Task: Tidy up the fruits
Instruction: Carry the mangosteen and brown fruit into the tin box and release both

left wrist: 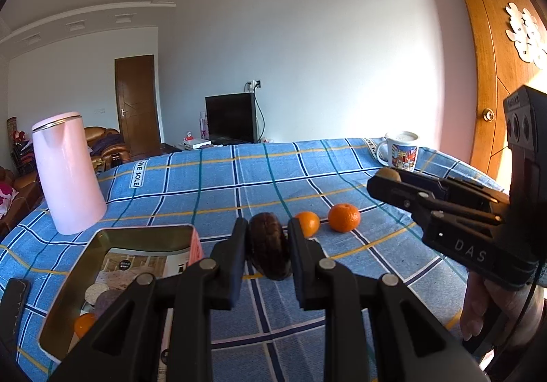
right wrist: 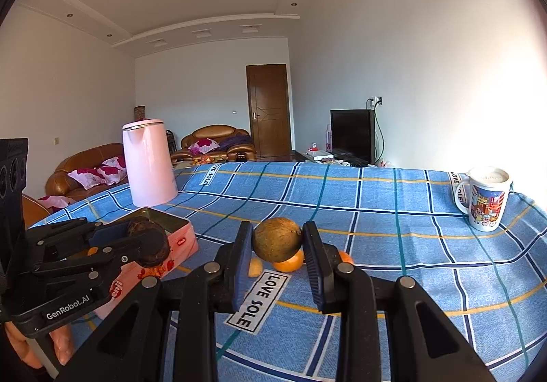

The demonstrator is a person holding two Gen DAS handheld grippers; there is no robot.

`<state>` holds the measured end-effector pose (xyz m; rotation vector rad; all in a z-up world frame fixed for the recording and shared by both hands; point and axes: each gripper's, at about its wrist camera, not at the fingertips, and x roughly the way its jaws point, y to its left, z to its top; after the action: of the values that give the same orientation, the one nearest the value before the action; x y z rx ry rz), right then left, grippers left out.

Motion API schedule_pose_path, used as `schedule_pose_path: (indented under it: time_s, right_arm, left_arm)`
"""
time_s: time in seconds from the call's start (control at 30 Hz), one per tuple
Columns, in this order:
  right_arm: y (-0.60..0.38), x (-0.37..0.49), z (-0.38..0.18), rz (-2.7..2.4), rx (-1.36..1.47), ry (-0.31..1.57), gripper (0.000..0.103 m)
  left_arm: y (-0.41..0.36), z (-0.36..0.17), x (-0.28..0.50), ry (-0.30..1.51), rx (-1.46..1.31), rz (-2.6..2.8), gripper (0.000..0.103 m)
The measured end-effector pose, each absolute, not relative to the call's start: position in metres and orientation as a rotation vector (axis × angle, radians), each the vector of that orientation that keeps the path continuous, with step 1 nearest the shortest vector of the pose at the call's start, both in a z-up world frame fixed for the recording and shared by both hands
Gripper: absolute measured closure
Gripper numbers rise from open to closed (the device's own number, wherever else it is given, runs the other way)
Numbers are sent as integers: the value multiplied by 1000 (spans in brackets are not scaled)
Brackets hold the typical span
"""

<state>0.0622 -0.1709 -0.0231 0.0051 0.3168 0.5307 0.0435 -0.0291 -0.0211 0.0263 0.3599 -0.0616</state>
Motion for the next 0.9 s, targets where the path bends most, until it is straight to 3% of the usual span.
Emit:
schedule_pose_path:
  time_s: [0.43, 0.9]
  right_arm:
    - [-94, 37, -9, 774, -40, 358, 72]
    - [7, 19, -35, 934, -217, 477, 71]
  left_arm:
    - [57, -18, 3, 354, -57, 88, 78]
    - [120, -46, -3, 429, -149, 180, 78]
